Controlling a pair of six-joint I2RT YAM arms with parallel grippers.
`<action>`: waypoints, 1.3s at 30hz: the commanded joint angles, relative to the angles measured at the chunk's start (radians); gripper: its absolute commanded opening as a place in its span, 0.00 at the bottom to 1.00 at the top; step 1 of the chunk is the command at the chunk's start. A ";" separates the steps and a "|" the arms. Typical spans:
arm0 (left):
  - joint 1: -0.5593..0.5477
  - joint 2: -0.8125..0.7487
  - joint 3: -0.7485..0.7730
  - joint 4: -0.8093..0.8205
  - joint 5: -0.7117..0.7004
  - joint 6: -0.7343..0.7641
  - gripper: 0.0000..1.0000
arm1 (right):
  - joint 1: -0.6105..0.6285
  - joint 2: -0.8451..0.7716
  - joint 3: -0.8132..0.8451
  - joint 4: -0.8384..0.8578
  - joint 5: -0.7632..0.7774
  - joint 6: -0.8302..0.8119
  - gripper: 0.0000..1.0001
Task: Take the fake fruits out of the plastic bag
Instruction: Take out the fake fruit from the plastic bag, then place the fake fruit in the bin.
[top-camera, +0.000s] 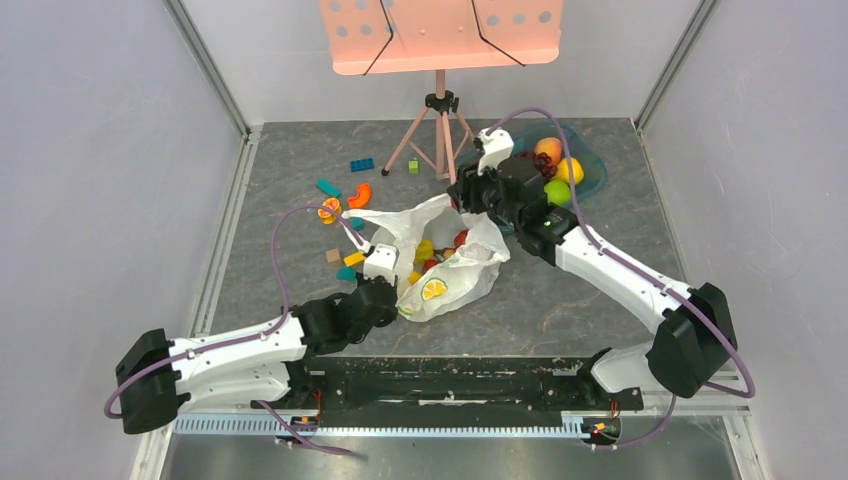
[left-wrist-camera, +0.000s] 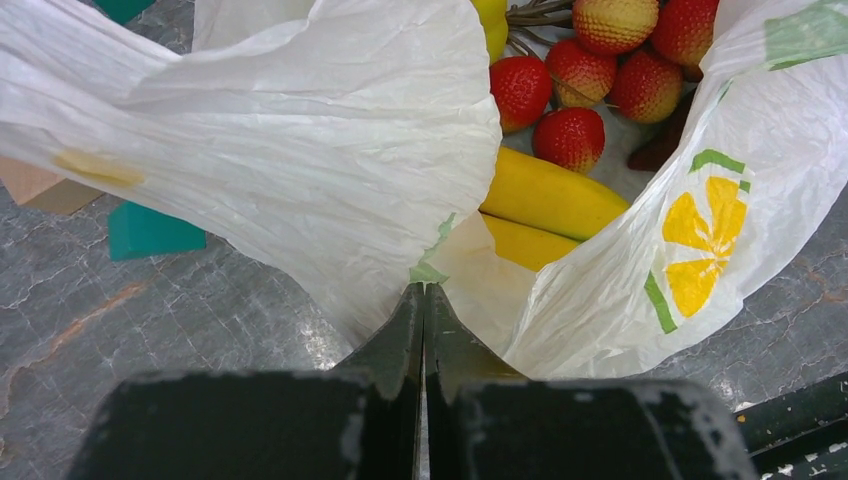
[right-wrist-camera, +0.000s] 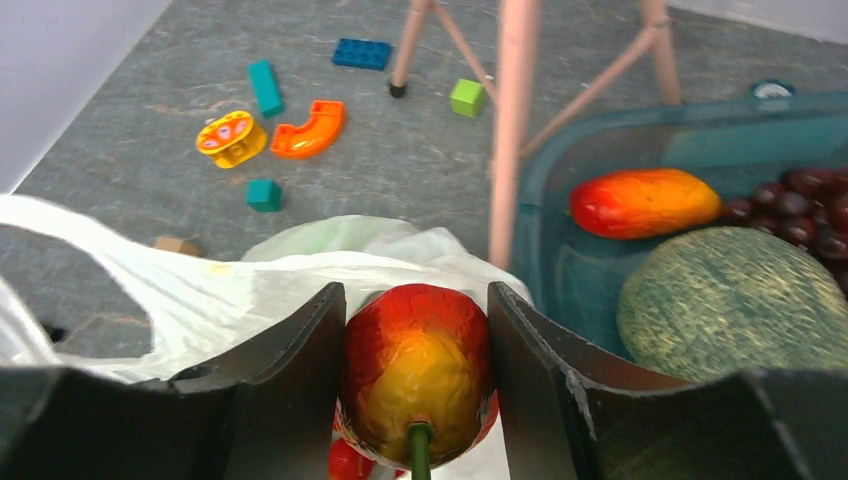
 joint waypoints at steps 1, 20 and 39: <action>0.004 -0.024 0.008 -0.004 -0.013 -0.033 0.02 | -0.096 -0.048 0.016 -0.043 -0.044 0.034 0.36; 0.024 -0.085 -0.026 0.025 0.031 0.018 0.03 | -0.523 0.069 -0.014 0.016 -0.005 0.084 0.36; 0.029 -0.084 -0.018 0.036 0.006 0.007 0.03 | -0.583 0.470 0.323 -0.071 0.228 -0.044 0.37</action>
